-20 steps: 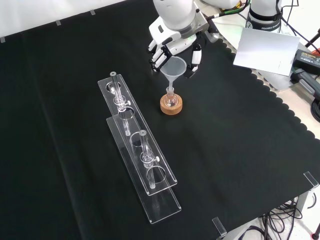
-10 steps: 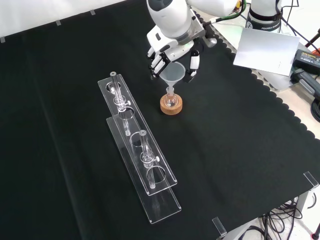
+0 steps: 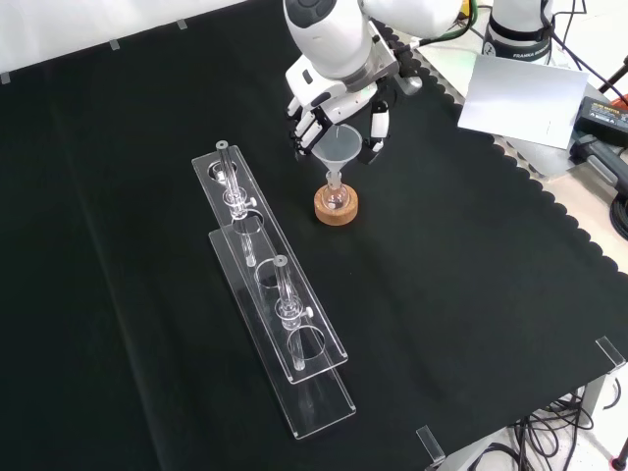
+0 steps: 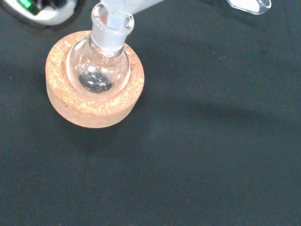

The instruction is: Place the funnel on the round-bottom flask.

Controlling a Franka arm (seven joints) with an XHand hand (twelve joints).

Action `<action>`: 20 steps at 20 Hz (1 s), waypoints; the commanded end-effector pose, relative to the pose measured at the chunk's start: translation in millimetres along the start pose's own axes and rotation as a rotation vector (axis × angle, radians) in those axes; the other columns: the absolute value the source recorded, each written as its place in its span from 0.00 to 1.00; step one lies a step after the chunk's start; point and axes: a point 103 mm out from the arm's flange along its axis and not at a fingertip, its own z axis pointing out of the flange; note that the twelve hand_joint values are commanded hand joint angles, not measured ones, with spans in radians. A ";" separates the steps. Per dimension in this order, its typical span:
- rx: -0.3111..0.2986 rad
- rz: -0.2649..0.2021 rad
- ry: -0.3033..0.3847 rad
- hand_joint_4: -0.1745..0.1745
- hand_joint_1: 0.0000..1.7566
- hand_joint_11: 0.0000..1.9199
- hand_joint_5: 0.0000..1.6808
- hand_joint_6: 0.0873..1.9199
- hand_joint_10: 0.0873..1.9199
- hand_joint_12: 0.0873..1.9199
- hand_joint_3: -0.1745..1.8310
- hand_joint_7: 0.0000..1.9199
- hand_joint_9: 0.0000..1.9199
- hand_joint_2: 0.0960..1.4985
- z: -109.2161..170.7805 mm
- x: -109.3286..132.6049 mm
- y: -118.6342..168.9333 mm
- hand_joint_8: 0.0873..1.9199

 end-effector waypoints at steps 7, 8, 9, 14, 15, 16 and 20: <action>0.014 -0.002 -0.004 0.48 0.50 0.28 0.34 0.25 0.21 0.68 0.38 0.35 0.48 0.45 10.2 2.1 8.9 0.34; 0.016 -0.005 0.006 0.47 0.50 0.28 0.34 0.25 0.22 0.68 0.38 0.35 0.48 0.45 10.5 1.9 8.9 0.34; 0.017 -0.006 0.008 0.47 0.50 0.28 0.34 0.25 0.22 0.68 0.38 0.35 0.48 0.45 10.8 1.6 8.9 0.34; 0.016 -0.009 0.006 0.46 0.49 0.28 0.33 0.24 0.22 0.68 0.38 0.34 0.48 0.45 9.5 3.5 8.6 0.34; 0.014 -0.011 0.005 0.46 0.49 0.28 0.33 0.24 0.22 0.68 0.38 0.34 0.48 0.45 9.5 3.5 8.3 0.34; 0.015 -0.013 0.008 0.45 0.49 0.28 0.32 0.24 0.22 0.68 0.38 0.34 0.47 0.45 9.5 3.1 8.1 0.34; 0.025 -0.024 0.001 0.43 0.48 0.27 0.28 0.21 0.23 0.69 0.38 0.32 0.46 0.42 9.5 3.3 6.9 0.35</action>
